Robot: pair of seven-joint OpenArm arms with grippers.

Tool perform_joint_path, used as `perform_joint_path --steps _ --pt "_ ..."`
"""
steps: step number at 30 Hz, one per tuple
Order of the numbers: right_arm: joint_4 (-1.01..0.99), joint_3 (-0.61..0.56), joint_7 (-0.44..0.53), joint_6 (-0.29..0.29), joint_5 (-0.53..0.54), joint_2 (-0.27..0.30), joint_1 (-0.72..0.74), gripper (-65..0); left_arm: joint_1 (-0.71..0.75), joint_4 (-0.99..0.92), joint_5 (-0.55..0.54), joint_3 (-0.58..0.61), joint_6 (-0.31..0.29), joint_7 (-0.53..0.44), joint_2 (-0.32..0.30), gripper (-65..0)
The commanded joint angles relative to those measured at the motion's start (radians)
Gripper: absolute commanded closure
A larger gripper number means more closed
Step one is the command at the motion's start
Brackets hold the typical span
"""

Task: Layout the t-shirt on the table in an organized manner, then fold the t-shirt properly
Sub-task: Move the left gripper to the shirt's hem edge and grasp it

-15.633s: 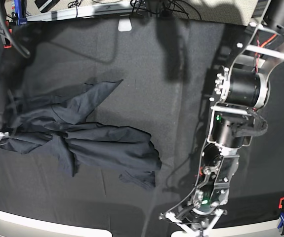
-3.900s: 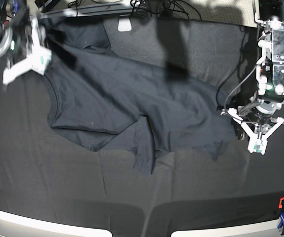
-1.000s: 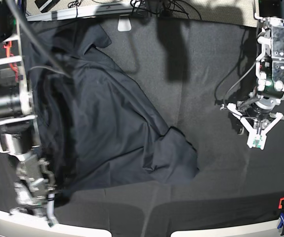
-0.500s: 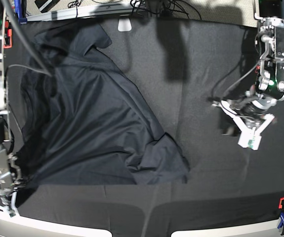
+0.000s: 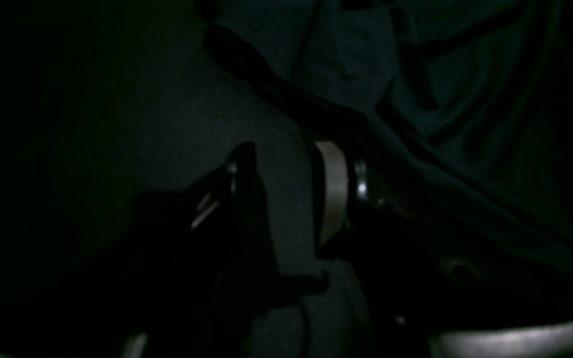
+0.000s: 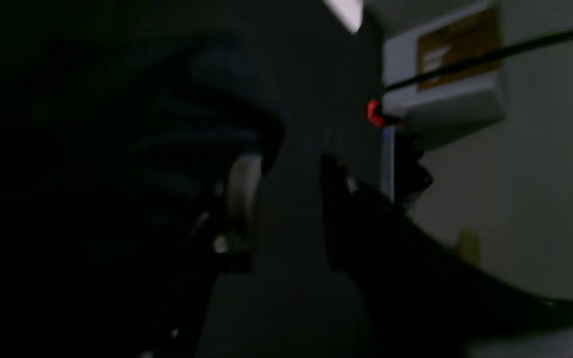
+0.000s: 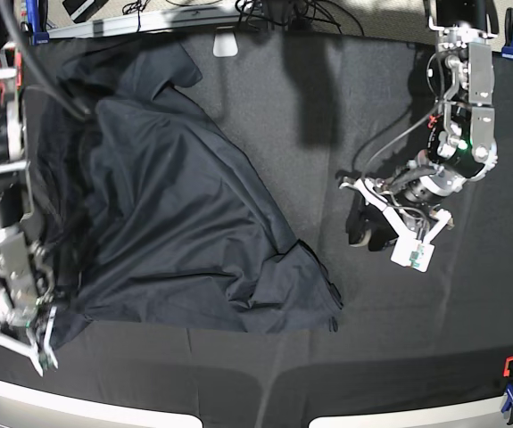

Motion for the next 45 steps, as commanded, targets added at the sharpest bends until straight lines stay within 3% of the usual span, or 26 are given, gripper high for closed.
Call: perform_joint_path --steps 1,6,9,13,16,21,27,31,36,45 --pt "0.017 0.005 0.013 0.005 -0.004 0.013 0.04 -25.0 -0.016 0.019 -0.011 -0.003 -0.003 -0.02 -0.005 -17.7" --pt "0.017 0.005 0.008 0.005 0.069 0.008 0.043 -26.3 -0.016 0.018 -0.004 0.016 -0.004 -0.021 -0.005 -17.7" --pt "0.017 0.005 -0.053 0.006 0.154 0.002 0.043 -26.3 -0.027 0.009 0.105 0.086 -0.002 -0.029 0.008 -17.7" --pt "0.017 0.005 -0.126 0.011 0.164 -0.012 0.039 -26.3 -0.106 -0.098 0.182 0.187 0.122 -0.028 0.029 -17.7" --pt "0.017 0.005 -0.141 0.012 0.16 -0.011 0.025 -26.3 -0.189 -0.212 0.113 0.201 0.125 -0.002 0.054 -18.6" --pt "0.017 0.005 -0.135 0.011 0.156 -0.005 -0.013 -26.3 -0.293 -0.396 -0.023 0.2 0.081 0.034 0.1 -20.3" --pt "0.017 0.005 -0.101 0.011 0.153 -0.003 -0.056 -26.3 -0.334 -0.526 -0.204 0.198 -0.05 0.033 0.109 -20.3" --pt "0.017 0.005 -0.095 0.011 0.154 -0.004 -0.067 -26.3 -0.337 -0.525 -0.234 0.171 -0.052 0.024 0.113 -20.3" --pt "0.017 0.005 -0.096 0.011 0.153 -0.004 -0.079 -26.3 -0.337 -0.525 -0.283 0.051 -0.053 0.002 0.12 -20.3" --pt "0.017 0.005 -0.097 0.011 0.154 -0.006 -0.088 -26.3 -0.357 -0.547 -0.281 -0.079 -0.055 0.002 0.12 -20.3"
